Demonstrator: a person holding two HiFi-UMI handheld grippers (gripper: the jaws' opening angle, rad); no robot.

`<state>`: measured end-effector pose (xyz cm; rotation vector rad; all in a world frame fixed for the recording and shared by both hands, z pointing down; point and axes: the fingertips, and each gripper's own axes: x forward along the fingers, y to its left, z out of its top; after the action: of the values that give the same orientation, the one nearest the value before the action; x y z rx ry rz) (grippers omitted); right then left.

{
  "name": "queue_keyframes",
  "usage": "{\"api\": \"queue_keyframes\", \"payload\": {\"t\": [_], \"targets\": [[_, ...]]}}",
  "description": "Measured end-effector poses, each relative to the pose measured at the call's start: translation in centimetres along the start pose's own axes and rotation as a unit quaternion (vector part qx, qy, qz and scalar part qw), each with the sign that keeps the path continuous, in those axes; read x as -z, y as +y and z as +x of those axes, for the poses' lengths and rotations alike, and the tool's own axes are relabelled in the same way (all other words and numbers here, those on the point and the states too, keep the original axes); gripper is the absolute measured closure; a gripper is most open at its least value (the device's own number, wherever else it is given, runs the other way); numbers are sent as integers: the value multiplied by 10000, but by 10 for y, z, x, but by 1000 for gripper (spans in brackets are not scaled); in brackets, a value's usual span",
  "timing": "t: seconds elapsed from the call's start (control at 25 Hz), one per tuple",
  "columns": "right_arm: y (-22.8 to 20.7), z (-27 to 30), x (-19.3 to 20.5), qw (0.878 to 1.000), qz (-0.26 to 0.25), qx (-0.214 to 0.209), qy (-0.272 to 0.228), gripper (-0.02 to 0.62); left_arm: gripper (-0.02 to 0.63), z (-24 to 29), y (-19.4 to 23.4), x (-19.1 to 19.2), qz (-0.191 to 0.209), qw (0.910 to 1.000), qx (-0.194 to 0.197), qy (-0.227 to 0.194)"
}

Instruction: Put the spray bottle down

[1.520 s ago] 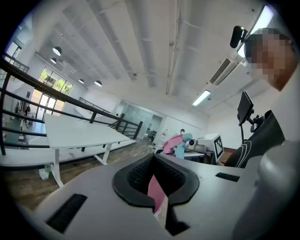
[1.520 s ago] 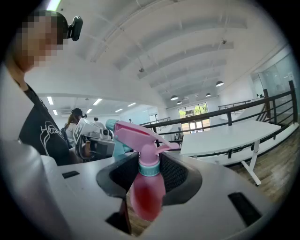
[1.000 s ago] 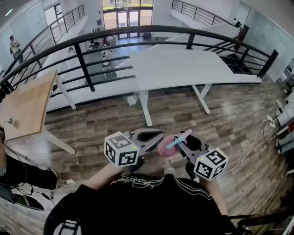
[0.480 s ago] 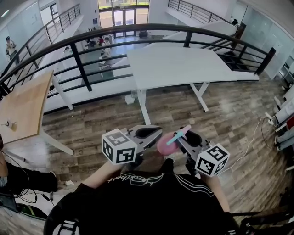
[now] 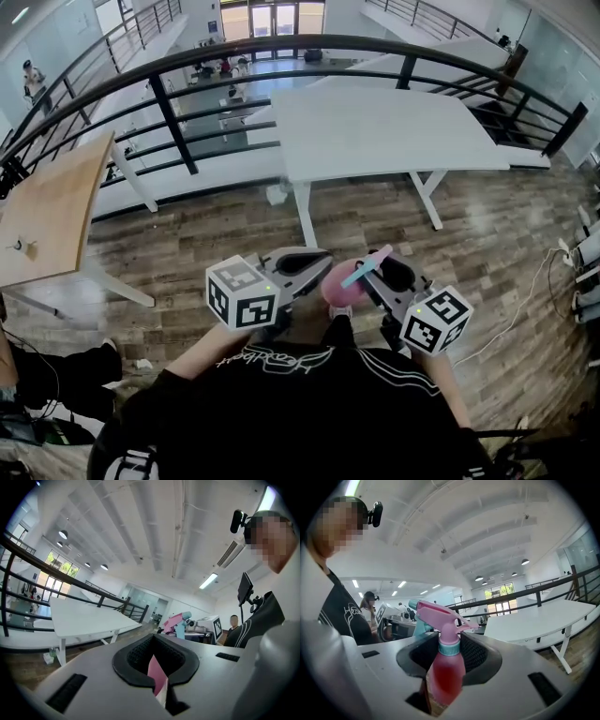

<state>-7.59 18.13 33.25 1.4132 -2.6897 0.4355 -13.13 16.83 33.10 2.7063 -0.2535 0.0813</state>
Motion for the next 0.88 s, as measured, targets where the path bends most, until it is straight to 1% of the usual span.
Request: {"api": "queue_keyframes", "payload": {"t": [0.08,0.24,0.4,0.72,0.88], "targets": [[-29,11,-6,10000,10,-27,3,457,598,21,22,-8,-31,10000,-67,4],[-84,27,-12,9999,68,-126,65,457,598,61,57,-14,-182,9993,-317,103],[-154,47,-25,9996,147,-198,129,457,598,110,100,-29,-325,9982,-488,157],[-298,88,-70,9991,-156,-263,292,457,598,220,195,-84,-373,9967,-724,65],[-348,99,-83,9988,-240,-315,290,457,598,258,222,-105,-289,9960,-850,22]]}}
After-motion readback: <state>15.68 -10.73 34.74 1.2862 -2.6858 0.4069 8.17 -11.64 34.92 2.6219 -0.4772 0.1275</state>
